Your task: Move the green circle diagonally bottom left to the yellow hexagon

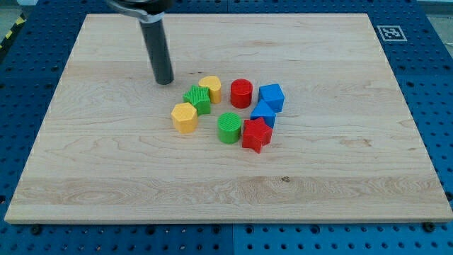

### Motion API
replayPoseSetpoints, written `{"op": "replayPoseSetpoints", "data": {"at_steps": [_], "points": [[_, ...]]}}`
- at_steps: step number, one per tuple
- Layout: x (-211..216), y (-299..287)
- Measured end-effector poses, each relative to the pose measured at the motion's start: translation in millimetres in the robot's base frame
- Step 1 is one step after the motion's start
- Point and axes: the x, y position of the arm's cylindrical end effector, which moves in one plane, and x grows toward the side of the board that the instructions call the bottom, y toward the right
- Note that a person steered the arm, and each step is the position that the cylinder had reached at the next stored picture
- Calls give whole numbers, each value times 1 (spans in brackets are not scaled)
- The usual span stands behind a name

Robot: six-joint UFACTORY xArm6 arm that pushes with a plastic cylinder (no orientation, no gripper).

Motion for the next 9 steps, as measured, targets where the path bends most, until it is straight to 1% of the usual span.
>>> {"op": "replayPoseSetpoints", "data": {"at_steps": [1, 2, 4, 6, 7, 8, 9], "points": [[2, 16], [3, 46], [42, 97], [81, 129], [97, 129], [97, 111], [120, 107]]}}
